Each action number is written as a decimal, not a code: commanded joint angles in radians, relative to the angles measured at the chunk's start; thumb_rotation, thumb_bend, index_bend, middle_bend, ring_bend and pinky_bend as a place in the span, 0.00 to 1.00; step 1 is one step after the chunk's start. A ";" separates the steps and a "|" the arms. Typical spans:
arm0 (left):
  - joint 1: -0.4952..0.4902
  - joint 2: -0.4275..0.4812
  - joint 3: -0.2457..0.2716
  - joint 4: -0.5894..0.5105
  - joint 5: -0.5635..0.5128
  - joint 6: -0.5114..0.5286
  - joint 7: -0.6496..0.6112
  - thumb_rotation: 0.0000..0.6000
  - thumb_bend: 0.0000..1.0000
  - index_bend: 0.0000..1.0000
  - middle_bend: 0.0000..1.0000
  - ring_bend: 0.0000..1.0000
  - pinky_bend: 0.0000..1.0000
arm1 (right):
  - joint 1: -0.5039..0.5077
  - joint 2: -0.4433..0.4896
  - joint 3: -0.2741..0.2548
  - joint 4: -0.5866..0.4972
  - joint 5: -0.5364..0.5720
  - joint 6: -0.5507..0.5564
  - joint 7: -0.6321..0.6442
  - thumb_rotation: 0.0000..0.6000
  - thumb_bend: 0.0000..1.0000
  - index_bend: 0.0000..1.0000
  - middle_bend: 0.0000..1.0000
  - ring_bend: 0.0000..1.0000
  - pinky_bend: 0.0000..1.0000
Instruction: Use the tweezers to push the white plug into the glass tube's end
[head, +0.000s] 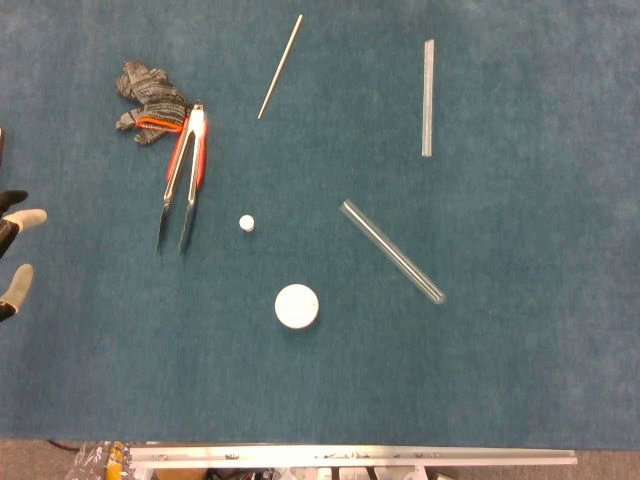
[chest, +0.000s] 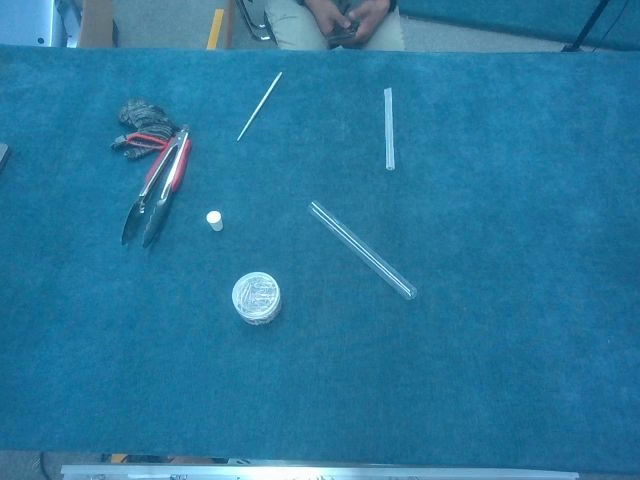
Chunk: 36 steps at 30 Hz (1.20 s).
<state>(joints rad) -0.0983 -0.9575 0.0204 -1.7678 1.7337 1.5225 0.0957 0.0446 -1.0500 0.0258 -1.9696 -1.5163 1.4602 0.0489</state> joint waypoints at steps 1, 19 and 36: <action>-0.001 -0.001 0.002 0.001 0.002 0.000 -0.001 1.00 0.39 0.28 0.21 0.02 0.08 | -0.001 0.001 -0.001 0.001 0.001 0.000 0.001 1.00 0.34 0.21 0.15 0.04 0.22; -0.036 0.011 0.009 0.001 0.030 -0.035 -0.029 1.00 0.39 0.28 0.21 0.02 0.08 | 0.018 0.024 0.002 -0.027 -0.014 -0.024 -0.004 1.00 0.34 0.21 0.15 0.04 0.22; -0.245 -0.016 -0.048 -0.065 0.015 -0.296 -0.010 1.00 0.39 0.31 0.22 0.06 0.08 | 0.063 0.031 0.029 -0.057 0.014 -0.068 -0.018 1.00 0.34 0.21 0.15 0.04 0.22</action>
<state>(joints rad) -0.3262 -0.9595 -0.0164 -1.8253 1.7608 1.2451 0.0790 0.1073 -1.0187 0.0551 -2.0261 -1.5021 1.3924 0.0309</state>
